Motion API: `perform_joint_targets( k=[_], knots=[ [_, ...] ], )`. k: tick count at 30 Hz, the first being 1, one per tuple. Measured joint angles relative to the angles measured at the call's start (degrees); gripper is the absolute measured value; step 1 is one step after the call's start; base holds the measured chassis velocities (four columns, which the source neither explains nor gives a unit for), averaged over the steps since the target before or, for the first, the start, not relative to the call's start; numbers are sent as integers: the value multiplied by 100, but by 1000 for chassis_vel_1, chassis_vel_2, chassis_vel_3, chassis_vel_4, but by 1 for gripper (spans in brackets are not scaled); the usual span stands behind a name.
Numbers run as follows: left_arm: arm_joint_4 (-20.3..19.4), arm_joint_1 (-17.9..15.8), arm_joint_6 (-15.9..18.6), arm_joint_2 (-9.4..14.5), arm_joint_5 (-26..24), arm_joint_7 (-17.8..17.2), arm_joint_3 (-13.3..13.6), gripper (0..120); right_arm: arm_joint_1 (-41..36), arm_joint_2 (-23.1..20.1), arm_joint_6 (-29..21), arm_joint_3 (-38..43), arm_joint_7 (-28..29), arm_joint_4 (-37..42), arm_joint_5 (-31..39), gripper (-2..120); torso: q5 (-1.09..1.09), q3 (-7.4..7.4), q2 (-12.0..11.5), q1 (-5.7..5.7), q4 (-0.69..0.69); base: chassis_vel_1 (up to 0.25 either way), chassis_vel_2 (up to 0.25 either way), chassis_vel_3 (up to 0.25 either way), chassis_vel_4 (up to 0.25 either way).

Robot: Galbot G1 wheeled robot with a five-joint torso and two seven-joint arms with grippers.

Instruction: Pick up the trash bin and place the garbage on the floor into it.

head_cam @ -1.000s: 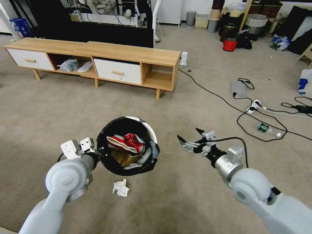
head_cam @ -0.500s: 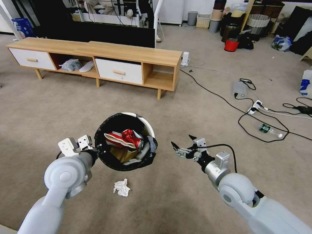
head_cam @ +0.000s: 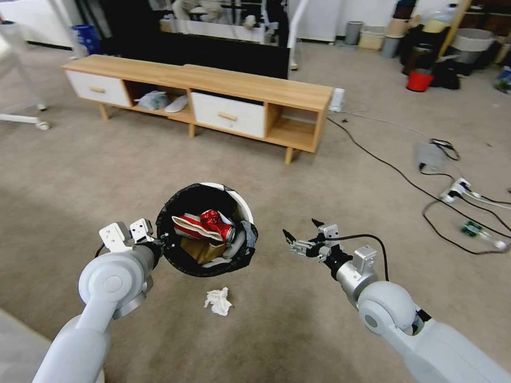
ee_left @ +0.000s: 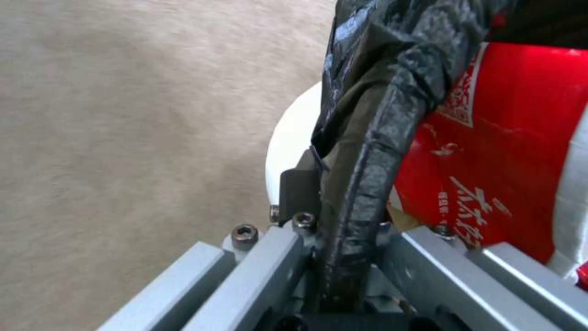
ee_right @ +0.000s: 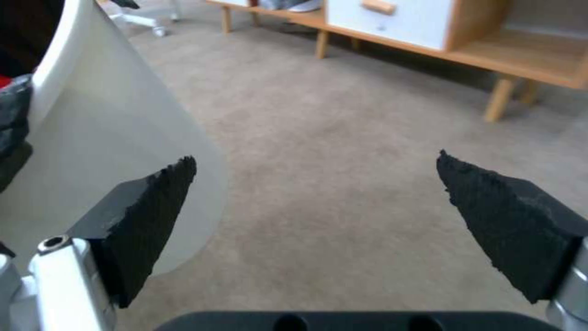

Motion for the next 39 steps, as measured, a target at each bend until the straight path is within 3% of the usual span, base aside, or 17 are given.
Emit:
perform_joint_targets(
  k=[13, 20, 39],
  knots=[
    [23, -3, 5, 27, 118, 24, -49, 0, 369, 207, -28, -345, 75, -329, 149, 100, 0, 0, 1, 0, 3, 116, 116, 114, 111],
    [58, -44, 22, 43, 139, 70, -55, 0, 575, 393, -206, -604, 305, -618, 511, 100, 0, 0, 2, 0, -4, 14, 16, 17, 17],
    [175, -160, 100, 58, 261, 239, -34, 0, 1191, 938, -1267, -1346, 1365, -1475, 1637, 100, 0, 0, 1, 0, -1, 0, 0, 0, 0]
  ],
)
